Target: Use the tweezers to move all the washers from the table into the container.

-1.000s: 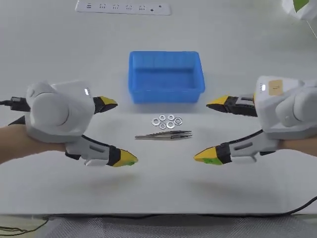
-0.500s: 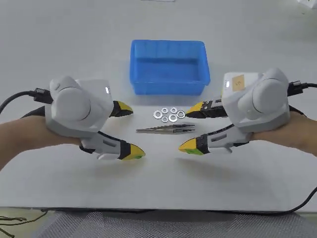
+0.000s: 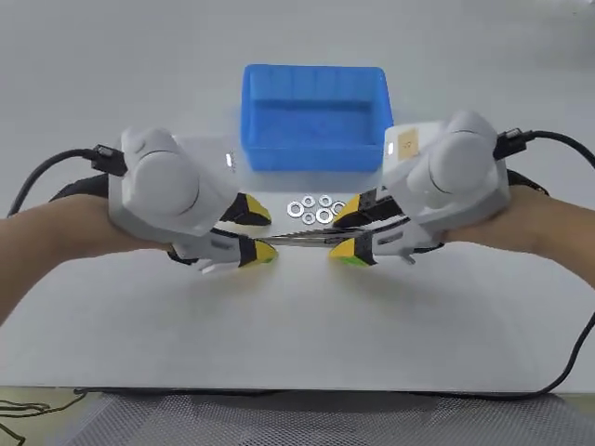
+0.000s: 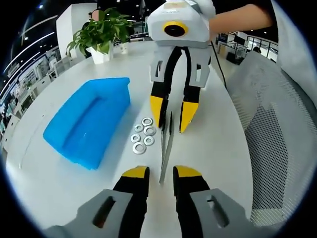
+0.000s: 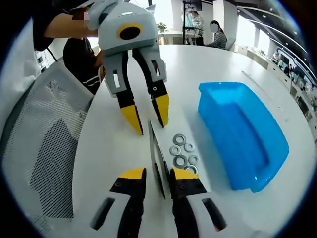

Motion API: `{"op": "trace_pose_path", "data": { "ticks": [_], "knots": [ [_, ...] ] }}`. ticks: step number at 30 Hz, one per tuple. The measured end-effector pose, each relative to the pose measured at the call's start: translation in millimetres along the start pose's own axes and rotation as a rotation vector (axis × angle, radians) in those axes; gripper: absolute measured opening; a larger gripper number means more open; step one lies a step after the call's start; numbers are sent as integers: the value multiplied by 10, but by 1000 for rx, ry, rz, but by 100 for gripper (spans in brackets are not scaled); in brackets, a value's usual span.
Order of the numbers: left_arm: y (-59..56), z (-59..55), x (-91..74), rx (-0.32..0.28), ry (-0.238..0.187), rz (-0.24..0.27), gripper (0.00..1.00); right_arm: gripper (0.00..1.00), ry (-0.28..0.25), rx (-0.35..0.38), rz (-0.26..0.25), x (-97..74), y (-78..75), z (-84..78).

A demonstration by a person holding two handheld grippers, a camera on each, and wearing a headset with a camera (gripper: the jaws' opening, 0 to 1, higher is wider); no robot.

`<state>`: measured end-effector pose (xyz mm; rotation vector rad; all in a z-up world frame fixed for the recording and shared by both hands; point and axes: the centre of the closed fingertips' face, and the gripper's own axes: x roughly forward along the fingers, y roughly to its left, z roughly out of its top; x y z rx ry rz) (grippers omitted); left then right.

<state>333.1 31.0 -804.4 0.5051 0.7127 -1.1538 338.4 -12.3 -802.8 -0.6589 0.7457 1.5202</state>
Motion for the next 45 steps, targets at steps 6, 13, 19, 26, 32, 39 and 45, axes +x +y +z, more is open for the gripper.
{"op": "trace_pose_path", "data": {
  "ticks": [6, 13, 19, 26, 32, 39, 45],
  "knots": [
    [-83, 15, 20, 34, 21, -52, 11, 15, 36, -63, 12, 4, -6, -6],
    [-45, 53, 54, 78, 11, -40, 7, 11, 44, -107, 18, 29, 30, 6],
    [-95, 72, 38, 28, 14, -53, 6, 8, 48, -139, -1, 36, 31, 0],
    [-97, 100, 15, 5, 13, -62, 5, 7, 17, -167, -22, 41, 36, -16],
    [-106, 205, -111, 6, -12, -82, 5, 7, -24, -172, -36, 19, 45, 22],
    [-151, 439, -309, 31, -62, -88, 5, 7, -176, -147, -23, -44, 84, 125],
    [-176, 661, -325, 57, -112, -82, 5, 7, -234, -143, -30, -131, 96, 122]
  ]
}}
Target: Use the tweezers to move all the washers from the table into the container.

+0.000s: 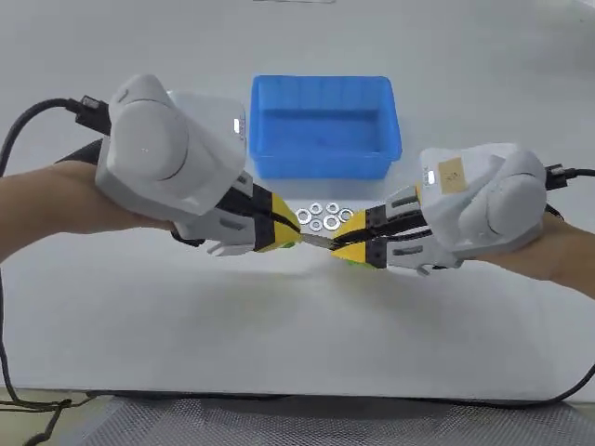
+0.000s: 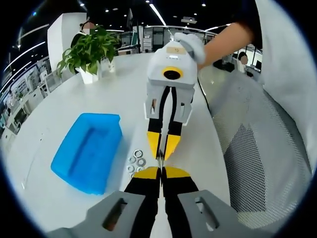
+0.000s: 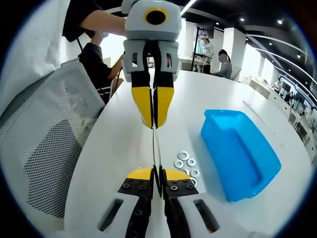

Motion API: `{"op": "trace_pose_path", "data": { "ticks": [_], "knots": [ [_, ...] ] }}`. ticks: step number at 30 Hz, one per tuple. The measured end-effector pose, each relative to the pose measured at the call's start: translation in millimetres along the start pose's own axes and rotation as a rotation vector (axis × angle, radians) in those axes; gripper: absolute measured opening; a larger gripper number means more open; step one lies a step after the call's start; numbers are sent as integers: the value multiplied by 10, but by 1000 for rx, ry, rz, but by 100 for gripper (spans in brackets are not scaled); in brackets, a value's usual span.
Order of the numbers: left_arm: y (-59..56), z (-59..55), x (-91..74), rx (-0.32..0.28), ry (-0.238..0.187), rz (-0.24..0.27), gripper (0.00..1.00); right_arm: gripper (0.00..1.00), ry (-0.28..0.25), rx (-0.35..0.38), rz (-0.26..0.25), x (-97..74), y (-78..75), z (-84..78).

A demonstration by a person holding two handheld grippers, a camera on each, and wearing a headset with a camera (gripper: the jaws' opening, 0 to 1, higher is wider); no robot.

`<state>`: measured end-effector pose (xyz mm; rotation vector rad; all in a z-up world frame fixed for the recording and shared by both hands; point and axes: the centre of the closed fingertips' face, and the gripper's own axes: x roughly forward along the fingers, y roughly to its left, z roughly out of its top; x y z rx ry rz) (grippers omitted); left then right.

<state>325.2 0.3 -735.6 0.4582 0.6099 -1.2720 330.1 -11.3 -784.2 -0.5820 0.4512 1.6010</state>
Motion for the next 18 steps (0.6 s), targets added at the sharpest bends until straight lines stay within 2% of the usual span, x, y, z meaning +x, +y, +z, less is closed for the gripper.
{"op": "trace_pose_path", "data": {
  "ticks": [4, 6, 7, 10, 14, 18],
  "knots": [
    [-10, 213, 43, 0, -67, -3, 5, 7, -57, 33, -22, -71, -10, 2],
    [-30, 307, 80, 48, -102, -6, 5, 8, -74, 40, -31, -101, -6, -2],
    [-43, 346, 103, 32, -112, -3, 5, 8, -88, 48, -39, -125, -4, -2],
    [-73, 456, 172, 60, -152, 5, 5, 8, -102, 50, -48, -166, 5, -14],
    [-78, 548, 253, 78, -192, 1, 5, 8, -102, 23, -53, -197, -1, -21],
    [-98, 598, 308, 93, -211, -8, 5, 8, -89, -1, -43, -212, 4, -33]
  ]
}}
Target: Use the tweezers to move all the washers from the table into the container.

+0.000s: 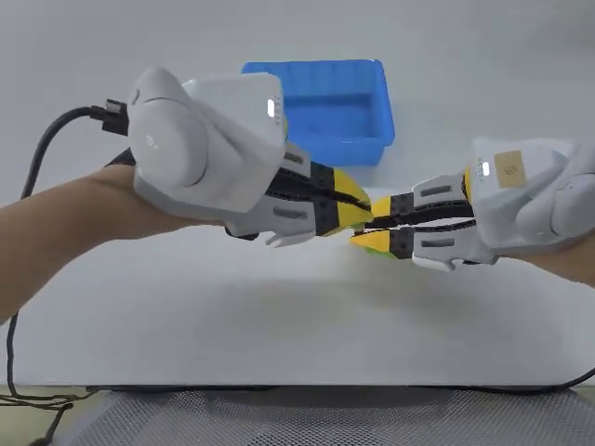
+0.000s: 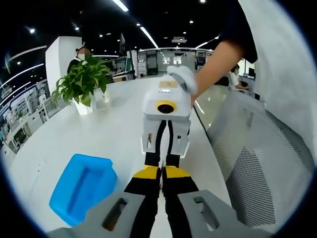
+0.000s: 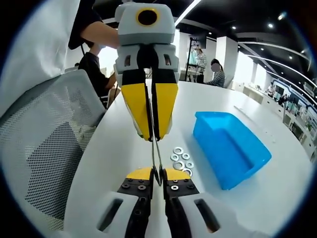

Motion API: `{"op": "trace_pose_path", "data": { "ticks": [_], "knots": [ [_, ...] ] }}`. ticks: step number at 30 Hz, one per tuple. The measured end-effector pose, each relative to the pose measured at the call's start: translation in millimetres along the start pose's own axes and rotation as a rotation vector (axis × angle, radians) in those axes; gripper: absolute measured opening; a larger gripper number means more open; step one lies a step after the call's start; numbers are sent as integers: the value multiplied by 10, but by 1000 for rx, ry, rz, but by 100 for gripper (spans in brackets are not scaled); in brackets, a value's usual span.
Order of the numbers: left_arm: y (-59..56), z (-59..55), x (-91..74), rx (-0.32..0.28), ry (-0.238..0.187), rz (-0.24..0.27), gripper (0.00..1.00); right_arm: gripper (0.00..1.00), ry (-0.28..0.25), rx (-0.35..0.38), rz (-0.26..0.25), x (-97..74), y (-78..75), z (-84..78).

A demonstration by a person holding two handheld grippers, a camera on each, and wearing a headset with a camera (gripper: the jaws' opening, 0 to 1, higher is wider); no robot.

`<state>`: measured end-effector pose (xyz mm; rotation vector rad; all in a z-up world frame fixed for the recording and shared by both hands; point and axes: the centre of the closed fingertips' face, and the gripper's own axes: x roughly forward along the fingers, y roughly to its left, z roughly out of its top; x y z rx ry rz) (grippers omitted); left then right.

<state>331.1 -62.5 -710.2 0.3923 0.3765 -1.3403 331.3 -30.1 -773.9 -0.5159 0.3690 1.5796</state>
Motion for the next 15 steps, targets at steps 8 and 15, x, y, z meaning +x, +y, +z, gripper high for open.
{"op": "trace_pose_path", "data": {
  "ticks": [8, 15],
  "knots": [
    [27, 23, 55, 0, -8, -7, 5, 9, 12, -26, 33, 33, -6, -11],
    [28, 30, 64, 137, -19, -1, 6, 7, 2, -23, 24, 13, -36, -21]
  ]
}}
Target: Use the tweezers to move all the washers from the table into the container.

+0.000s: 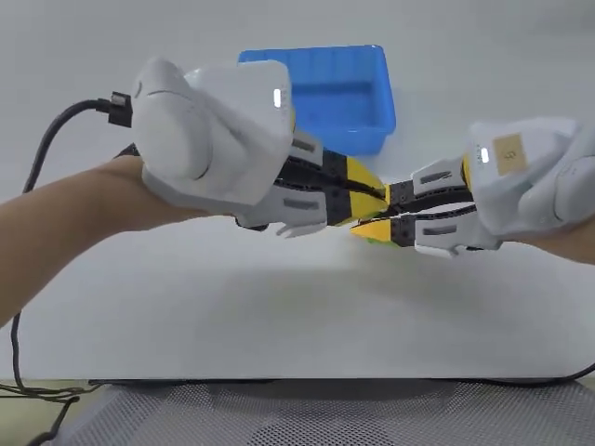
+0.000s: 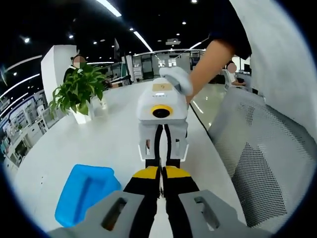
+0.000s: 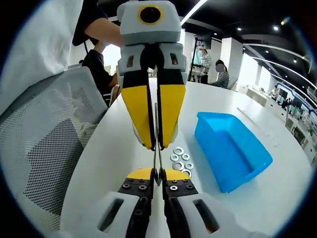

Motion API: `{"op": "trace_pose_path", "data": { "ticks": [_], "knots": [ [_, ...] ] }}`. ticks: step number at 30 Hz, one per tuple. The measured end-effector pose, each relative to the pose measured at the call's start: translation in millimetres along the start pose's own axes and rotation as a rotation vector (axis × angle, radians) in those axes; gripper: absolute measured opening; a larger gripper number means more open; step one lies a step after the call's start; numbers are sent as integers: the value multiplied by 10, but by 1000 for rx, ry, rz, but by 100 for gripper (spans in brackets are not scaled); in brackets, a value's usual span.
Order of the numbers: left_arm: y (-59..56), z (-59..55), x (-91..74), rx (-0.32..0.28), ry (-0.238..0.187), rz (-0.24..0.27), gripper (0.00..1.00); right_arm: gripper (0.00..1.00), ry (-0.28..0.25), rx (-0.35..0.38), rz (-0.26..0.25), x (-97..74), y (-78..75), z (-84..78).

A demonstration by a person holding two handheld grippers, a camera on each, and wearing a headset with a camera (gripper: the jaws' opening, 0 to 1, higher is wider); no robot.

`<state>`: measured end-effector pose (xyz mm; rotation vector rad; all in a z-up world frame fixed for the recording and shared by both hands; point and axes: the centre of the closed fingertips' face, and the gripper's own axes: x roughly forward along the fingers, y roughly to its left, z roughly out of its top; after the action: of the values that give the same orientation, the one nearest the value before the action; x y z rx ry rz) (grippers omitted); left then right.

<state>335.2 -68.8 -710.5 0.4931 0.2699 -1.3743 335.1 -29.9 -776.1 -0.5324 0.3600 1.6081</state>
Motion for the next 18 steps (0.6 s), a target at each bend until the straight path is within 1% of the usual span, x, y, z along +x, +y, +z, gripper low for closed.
{"op": "trace_pose_path", "data": {
  "ticks": [1, 2, 5, 8, 15, 16, 18],
  "knots": [
    [-20, -10, 3, -42, 5, 0, 6, 7, -3, 2, 1, 1, 2, 1],
    [-14, -24, 3, -65, 10, 1, 7, 7, -5, 0, 1, 1, 1, 2],
    [0, -70, -3, -61, 28, 5, 8, 7, -5, 4, 1, -3, 1, 1],
    [2, -66, -10, -67, 24, 4, 8, 7, -6, 9, 4, -3, 0, 2],
    [-22, -59, -15, -59, 24, -11, 7, 7, -5, 9, 17, 0, 16, 3],
    [-35, -60, -25, -65, 27, -19, 6, 7, -5, 10, 21, 3, 26, 5],
    [-38, -61, -37, -71, 29, -19, 6, 7, -7, 17, 29, 15, 48, 17]
  ]
}}
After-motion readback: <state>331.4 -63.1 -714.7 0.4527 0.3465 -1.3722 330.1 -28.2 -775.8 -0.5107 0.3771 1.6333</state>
